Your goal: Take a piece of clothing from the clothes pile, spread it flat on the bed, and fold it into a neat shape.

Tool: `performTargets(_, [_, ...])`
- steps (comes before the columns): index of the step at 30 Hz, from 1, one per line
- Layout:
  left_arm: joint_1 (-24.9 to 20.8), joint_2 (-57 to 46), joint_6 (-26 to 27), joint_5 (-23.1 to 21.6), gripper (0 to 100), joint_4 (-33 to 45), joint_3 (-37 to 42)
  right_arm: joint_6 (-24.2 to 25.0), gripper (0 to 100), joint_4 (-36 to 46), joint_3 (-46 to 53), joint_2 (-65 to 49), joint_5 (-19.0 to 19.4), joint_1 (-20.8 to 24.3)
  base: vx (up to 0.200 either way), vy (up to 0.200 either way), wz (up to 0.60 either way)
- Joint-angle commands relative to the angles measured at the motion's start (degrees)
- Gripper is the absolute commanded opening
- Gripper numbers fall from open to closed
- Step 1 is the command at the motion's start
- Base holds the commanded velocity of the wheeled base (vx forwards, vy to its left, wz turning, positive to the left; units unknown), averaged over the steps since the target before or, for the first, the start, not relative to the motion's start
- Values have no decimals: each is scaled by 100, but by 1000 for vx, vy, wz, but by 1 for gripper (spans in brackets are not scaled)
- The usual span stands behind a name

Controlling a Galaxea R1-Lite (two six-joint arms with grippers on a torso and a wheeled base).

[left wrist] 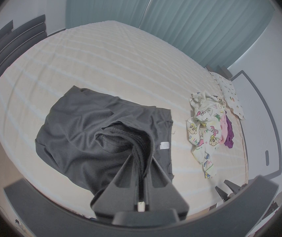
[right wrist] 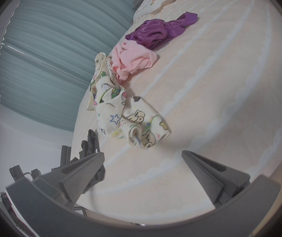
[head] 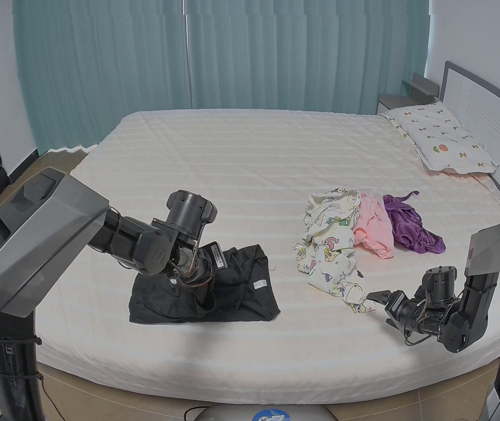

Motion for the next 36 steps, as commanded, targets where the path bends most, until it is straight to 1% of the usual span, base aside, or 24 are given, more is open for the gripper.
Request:
performTargets(1, [-79,439,-14,102,0,324,-593,0,100,-1,6,2,4,11,0,0,0])
performTargets(5, [-96,694,-49,208,0,412,-944,0,100,-1,6,2,4,11,0,0,0])
performTargets(7, [-158,843,-128,348,0,420,-1059,0,100,-1,6,2,4,11,0,0,0])
performTargets(12, [-263,984,-164,375,0,456,-1173,0,100,-1,6,2,4,11,0,0,0])
performTargets(13, [-263,984,-164,375,100,456,-1173,0,100,-1,6,2,4,11,0,0,0])
performTargets(14, [-281,1098,-199,454,100,456,-1384,0,100,-1,6,2,4,11,0,0,0])
performTargets(17, [-290,1081,-357,454,100,473,-1463,0,100,-1,6,2,4,11,0,0,0])
performTargets(19, [-342,1046,-559,243,100,447,-1463,0,100,-1,6,11,4,11,0,0,0])
performTargets(20, [-342,1037,-577,234,100,447,-1463,0,100,-1,6,2,4,11,0,0,0])
performTargets(23, [-334,756,-823,-91,100,429,-1454,0,100,-1,6,2,4,11,0,0,0])
performTargets(26, [-281,624,-946,-135,100,447,-1436,0,100,-1,6,2,4,11,0,0,0])
performTargets(27, [-237,527,-1016,-126,100,464,-1375,0,100,-1,6,2,4,11,0,0,0])
performTargets(28, [-70,351,-1095,-135,100,473,-1217,0,100,-1,6,2,4,11,0,0,0])
performTargets(29, [-70,351,-1095,-135,100,473,-1217,0,100,-1,6,2,4,11,0,0,0])
performTargets(30, [123,158,-1122,-161,100,456,-900,0,100,-10,32,11,4,20,0,0,0])
performTargets(31, [211,88,-1122,-161,100,456,-760,0,100,-10,32,11,-5,20,0,0,0])
performTargets(32, [255,61,-1122,-161,100,447,-672,0,100,-10,32,11,-5,20,0,0,0])
performTargets(34, [370,-53,-1113,-29,100,377,-197,0,100,-10,41,11,-5,20,0,0,0])
performTargets(36, [484,-255,-1130,-91,100,368,137,0,100,-19,41,11,-5,20,0,0,0])
